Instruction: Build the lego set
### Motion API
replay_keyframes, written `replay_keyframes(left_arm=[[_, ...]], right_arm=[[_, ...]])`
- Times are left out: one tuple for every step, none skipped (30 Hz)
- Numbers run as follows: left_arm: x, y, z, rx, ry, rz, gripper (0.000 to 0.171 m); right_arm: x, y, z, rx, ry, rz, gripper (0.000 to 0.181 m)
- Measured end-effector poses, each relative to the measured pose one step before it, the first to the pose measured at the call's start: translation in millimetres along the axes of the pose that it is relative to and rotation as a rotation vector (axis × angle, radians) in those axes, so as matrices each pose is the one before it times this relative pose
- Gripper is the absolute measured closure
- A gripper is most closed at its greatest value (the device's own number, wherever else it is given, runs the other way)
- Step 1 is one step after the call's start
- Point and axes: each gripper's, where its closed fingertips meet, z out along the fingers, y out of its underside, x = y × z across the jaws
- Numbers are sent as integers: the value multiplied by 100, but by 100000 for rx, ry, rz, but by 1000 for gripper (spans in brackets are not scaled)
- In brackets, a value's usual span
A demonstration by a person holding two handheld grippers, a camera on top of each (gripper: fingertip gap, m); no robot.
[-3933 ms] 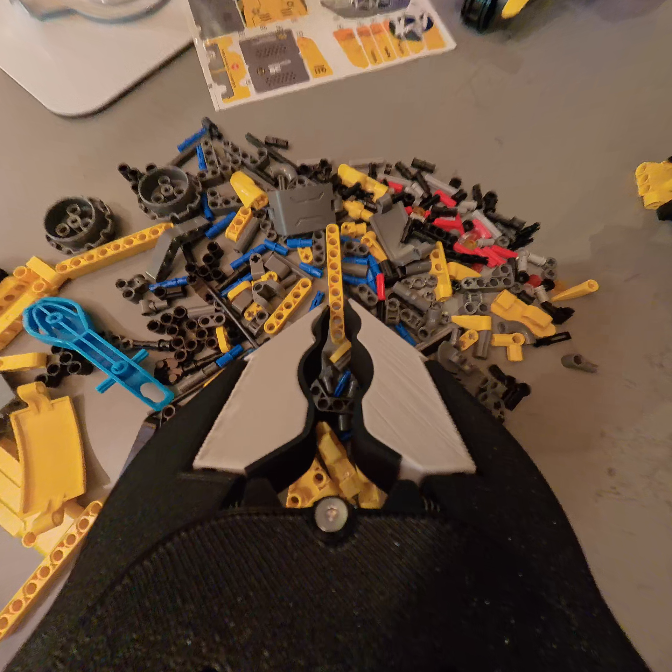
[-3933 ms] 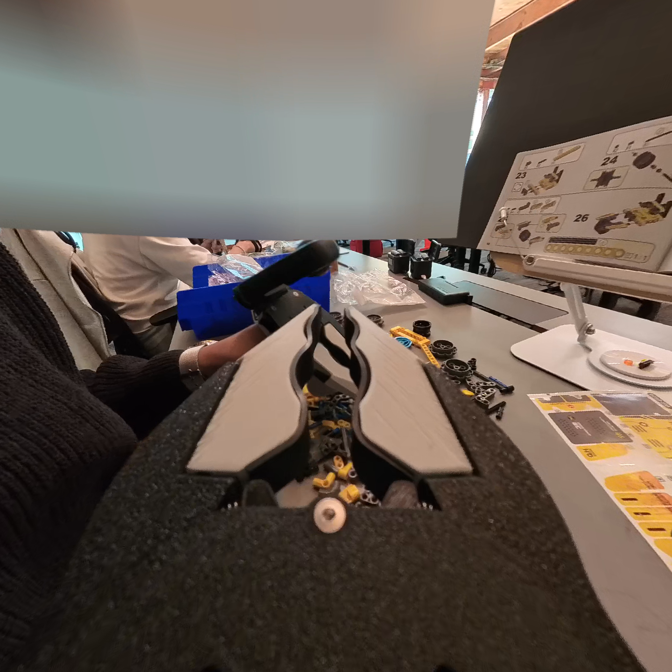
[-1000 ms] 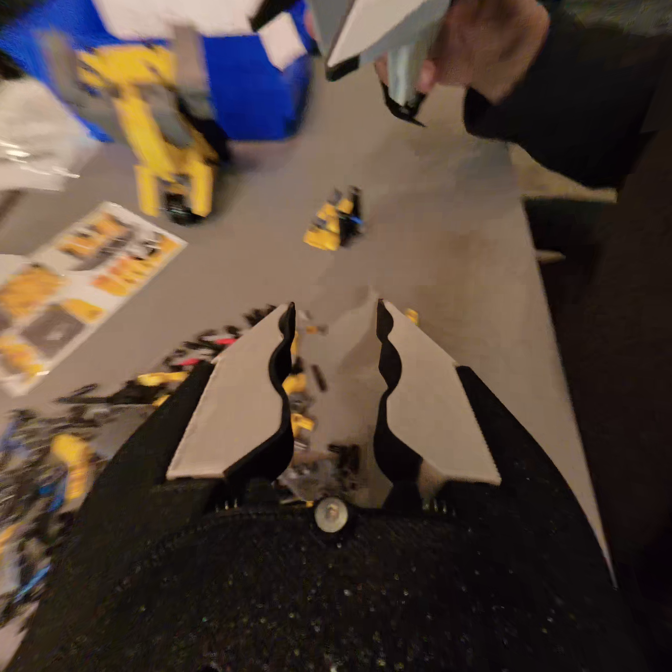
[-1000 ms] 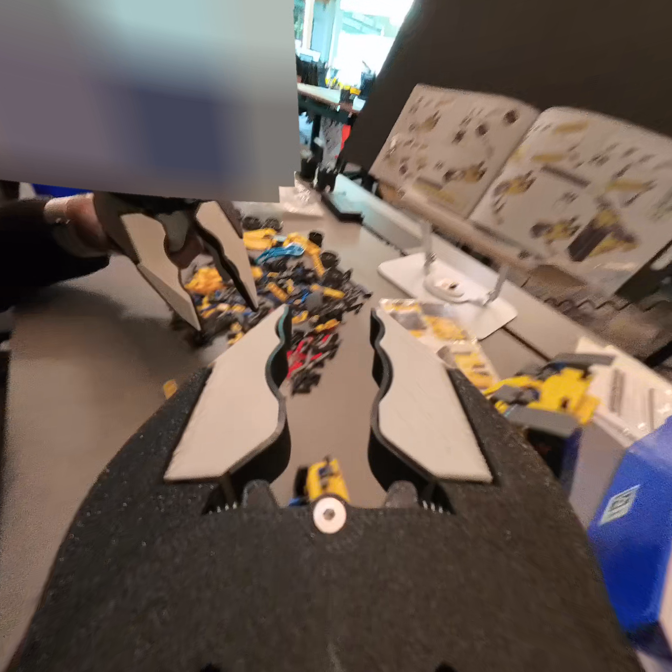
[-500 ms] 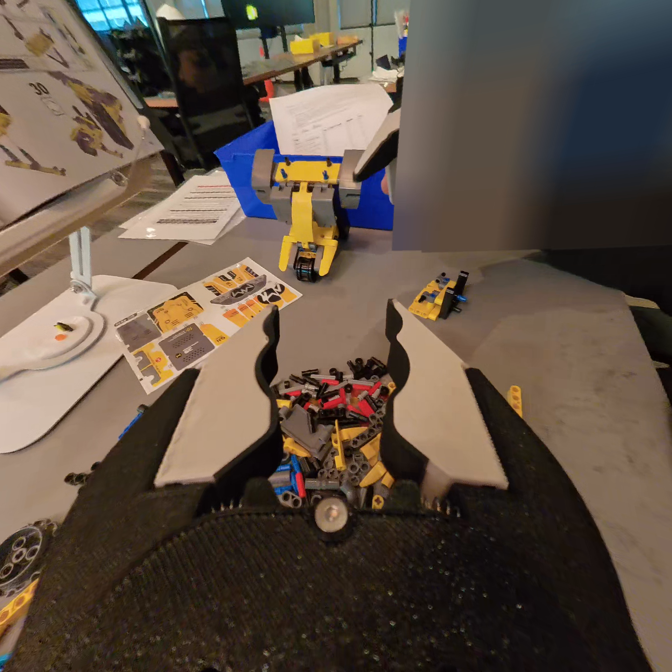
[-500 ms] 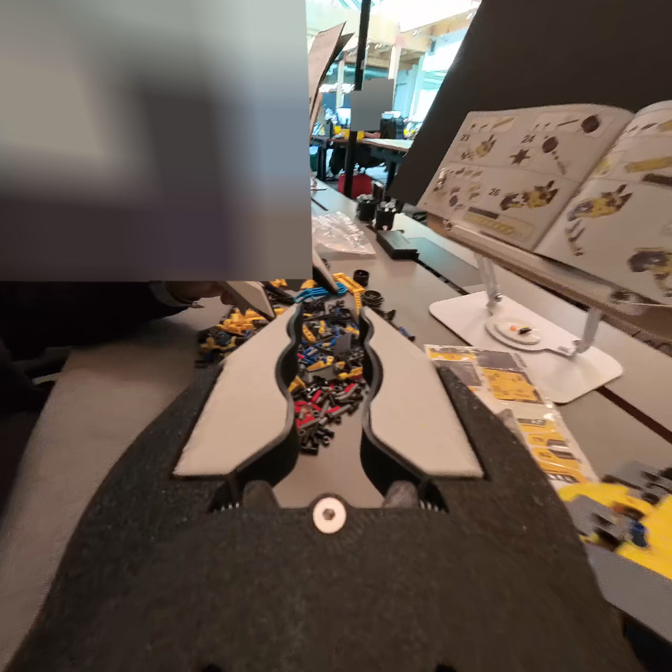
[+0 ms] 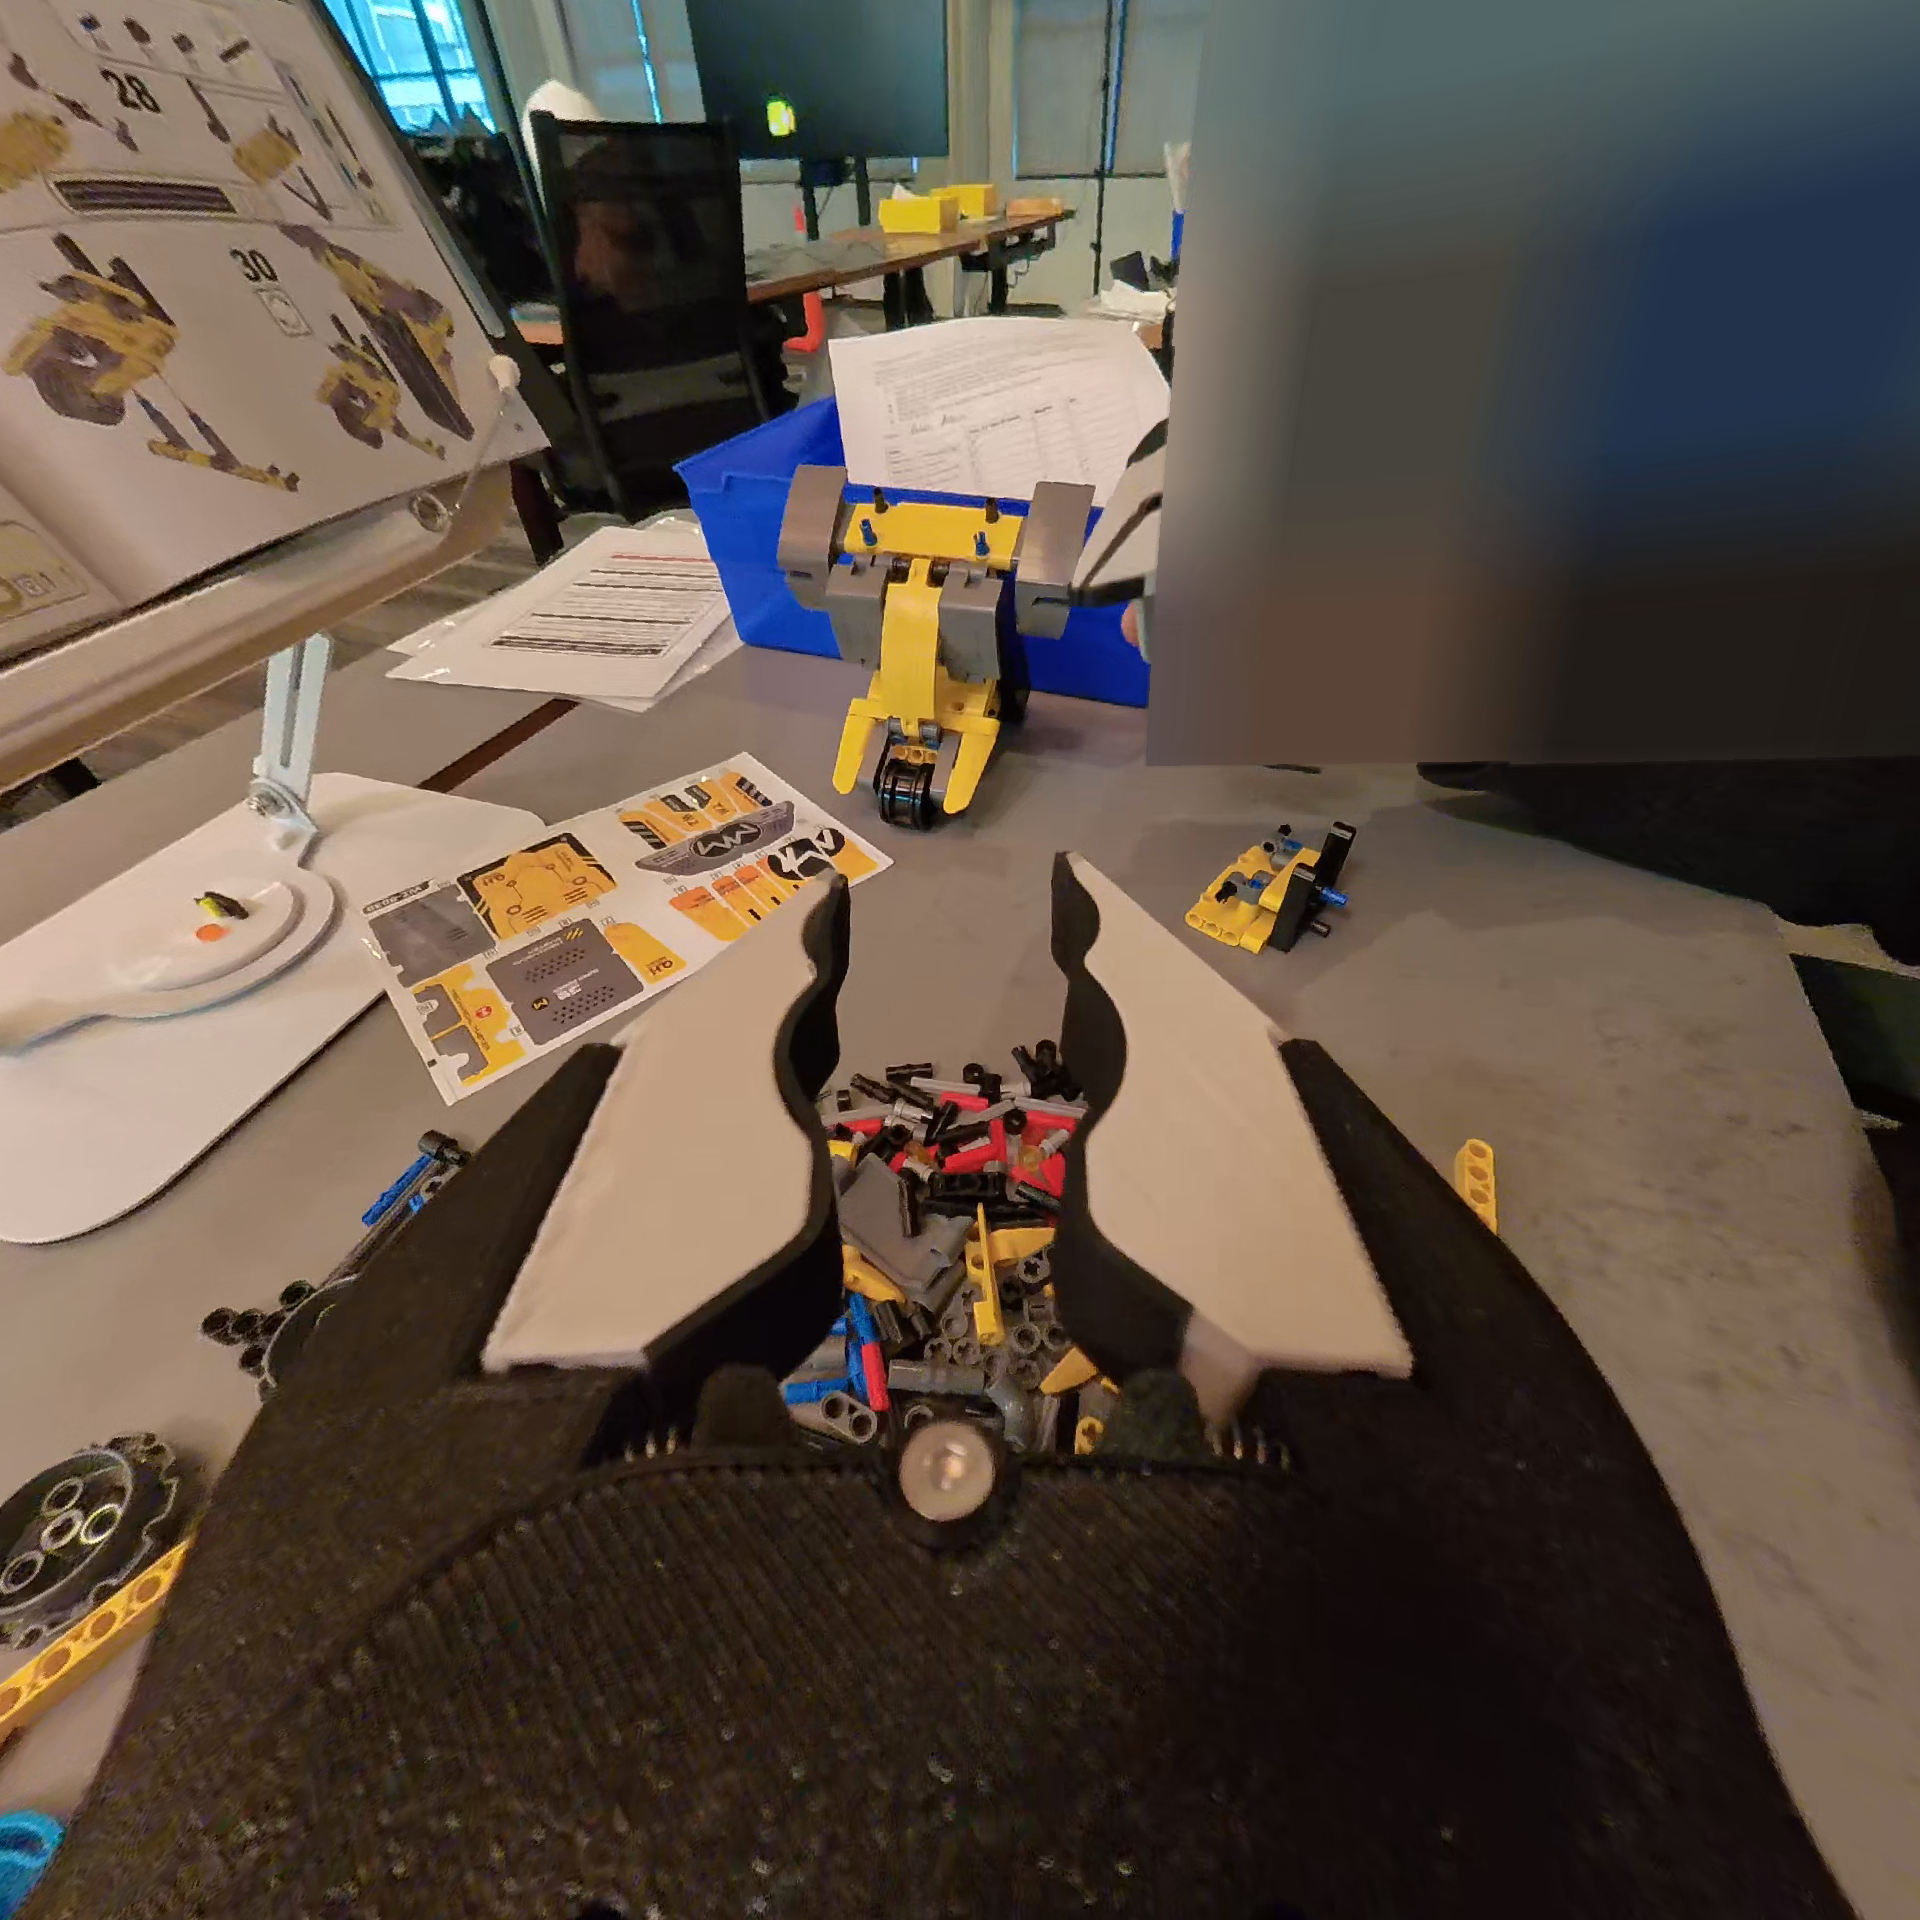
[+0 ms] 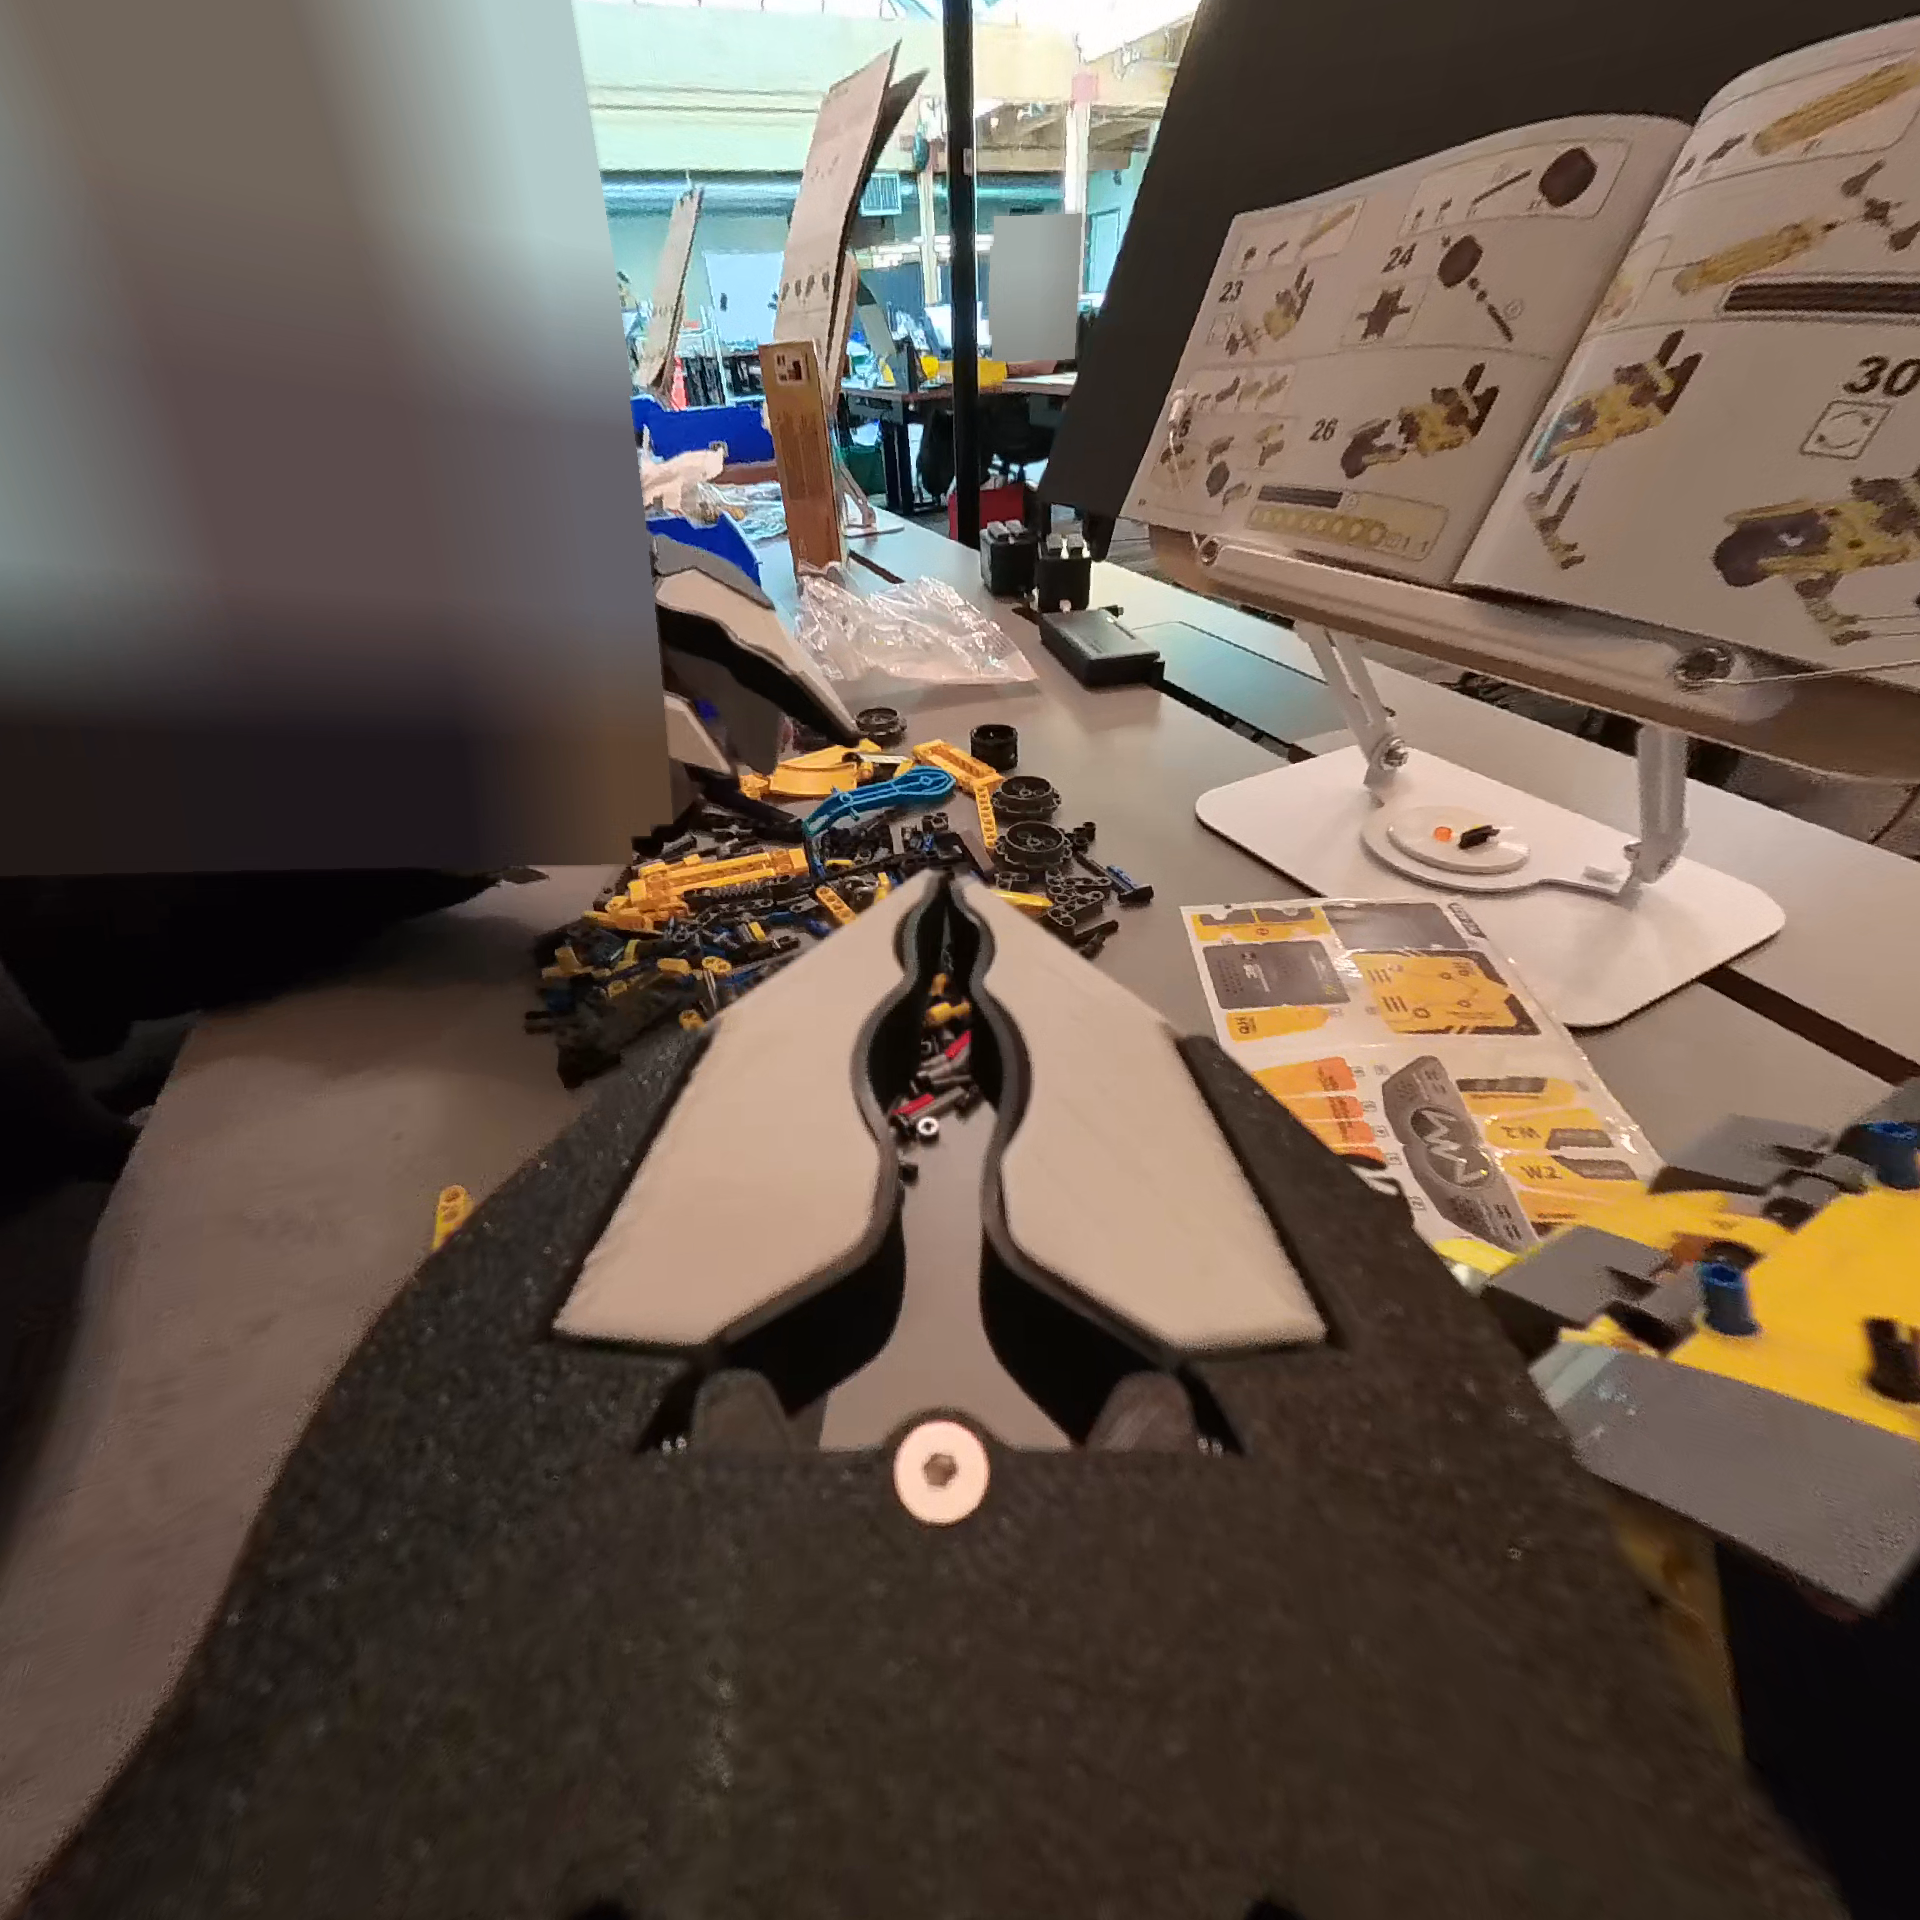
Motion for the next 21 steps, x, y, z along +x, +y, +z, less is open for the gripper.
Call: replay_keyframes(left_arm=[[-104, 65, -15, -498, -629, 126, 135], [-77, 87, -11, -508, -328, 137, 136], [-12, 71, -3, -402, -7, 255, 136], [-27, 118, -12, -524, -142, 518, 137], [-170, 175, -14, -724, -942, 279, 138], [-139, 149, -25, -642, -664, -214, 139], [-8, 151, -27, -818, 203, -566, 139], [33, 151, -51, -1042, 258, -652, 139], [-12, 90, -111, -505, -295, -304, 139], [-2, 86, -140, -155, -493, 63, 139], [-19, 59, -146, -270, -616, 236, 139], [-15, 74, -131, -505, -520, 60, 139], [-2, 24, -112, -208, -301, -102, 139], [34, 3, -76, -26, -41, -187, 139], [4, 10, -26, 67, -13, -385, 139], [-10, 22, 14, 61, 88, -672, 139], [-16, 73, 41, -172, 203, -1054, 139], [24, 95, 43, -282, 500, -1336, 139], [84, 78, 35, -233, 856, -1399, 138], [118, 50, 3, -109, 879, -1152, 138], [104, 56, -50, -268, 563, -673, 138]], right_arm=[[-60, 123, 83, -421, -90, -336, 180], [-68, 63, 46, -344, -265, 130, 178], [-100, 32, -21, -539, -608, 602, 177], [-100, -5, -106, -686, -867, 922, 176], [-29, -106, -186, -316, -337, 930, 176], [76, -231, -257, 320, 460, 566, 176], [120, -330, -316, 828, 819, -60, 176], [116, -354, -350, 1181, 890, -488, 176], [169, -303, -347, 1138, 1185, -538, 176], [209, -211, -327, 773, 1369, -500, 176], [199, -94, -299, 400, 1332, -489, 176], [207, 0, -256, -25, 1366, -520, 176], [208, 82, -233, -420, 1364, -539, 176], [156, 156, -209, -307, 987, -615, 176], [163, 182, -181, -289, 961, -207, 176], [124, 225, -149, -480, 598, 10, 176], [125, 279, -113, -535, 440, 207, 176], [118, 350, -75, -717, 263, 473, 176], [120, 424, -42, -1087, 177, 765, 176], [115, 469, -17, -1385, 117, 947, 175], [93, 470, 7, -1341, 134, 879, 175]])
